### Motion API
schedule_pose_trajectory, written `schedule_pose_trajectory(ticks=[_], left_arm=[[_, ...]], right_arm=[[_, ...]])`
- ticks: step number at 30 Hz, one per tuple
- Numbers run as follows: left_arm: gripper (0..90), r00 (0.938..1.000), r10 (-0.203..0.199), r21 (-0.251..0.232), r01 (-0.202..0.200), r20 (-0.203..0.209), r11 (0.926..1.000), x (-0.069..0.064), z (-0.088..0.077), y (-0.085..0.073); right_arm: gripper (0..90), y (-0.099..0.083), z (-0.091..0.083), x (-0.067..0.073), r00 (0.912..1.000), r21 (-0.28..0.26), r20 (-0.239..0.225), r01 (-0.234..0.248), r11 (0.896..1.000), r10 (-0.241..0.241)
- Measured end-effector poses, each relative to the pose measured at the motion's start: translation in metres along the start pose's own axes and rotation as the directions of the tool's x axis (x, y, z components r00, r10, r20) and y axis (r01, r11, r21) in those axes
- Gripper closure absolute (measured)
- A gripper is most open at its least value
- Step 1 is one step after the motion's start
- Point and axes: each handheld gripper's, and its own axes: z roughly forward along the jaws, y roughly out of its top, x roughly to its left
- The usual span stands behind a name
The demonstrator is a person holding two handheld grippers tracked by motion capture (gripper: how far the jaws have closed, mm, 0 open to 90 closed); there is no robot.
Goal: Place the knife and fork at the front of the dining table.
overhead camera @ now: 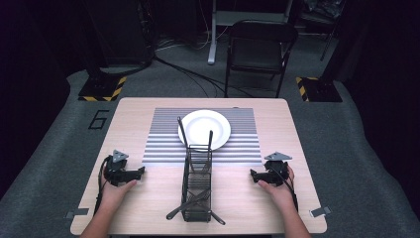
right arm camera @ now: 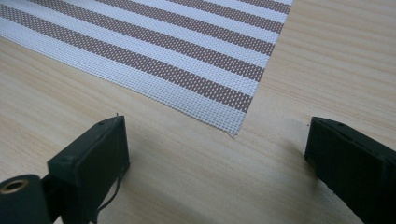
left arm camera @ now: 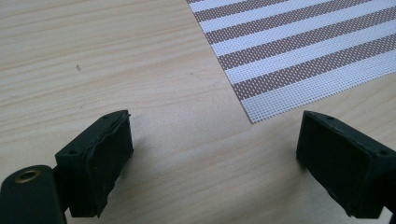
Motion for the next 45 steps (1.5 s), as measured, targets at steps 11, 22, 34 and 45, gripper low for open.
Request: schedule_pose_trajectory(ticks=[11, 22, 34, 45], left_arm=[[10.4, 1.0000, -0.003, -0.005, 0.003, -0.002, 1.0000, -0.001, 0.001, 0.000], [10.6, 0.9999, 0.009, 0.008, -0.009, 0.010, 0.9999, -0.002, -0.002, -0.001], [10.6, 0.9999, 0.007, 0.008, -0.007, 0.009, 0.9999, -0.002, -0.002, -0.001], [10.6, 1.0000, 0.006, 0.001, -0.006, 0.007, 1.0000, -0.002, -0.002, -0.002]], right_arm=[[4.2, 0.000, 0.001, 0.000, 1.0000, 0.006, 0.003, 0.005, 1.000, -0.005], [4.4, 0.000, 0.000, 0.002, 0.9997, 0.003, 0.015, -0.018, 1.000, 0.018], [21.3, 0.001, -0.004, 0.006, 0.9996, -0.005, 0.019, -0.019, 1.000, 0.019], [38.2, 0.009, -0.014, 0.014, 1.0000, 0.006, -0.004, -0.006, 1.000, 0.006]])
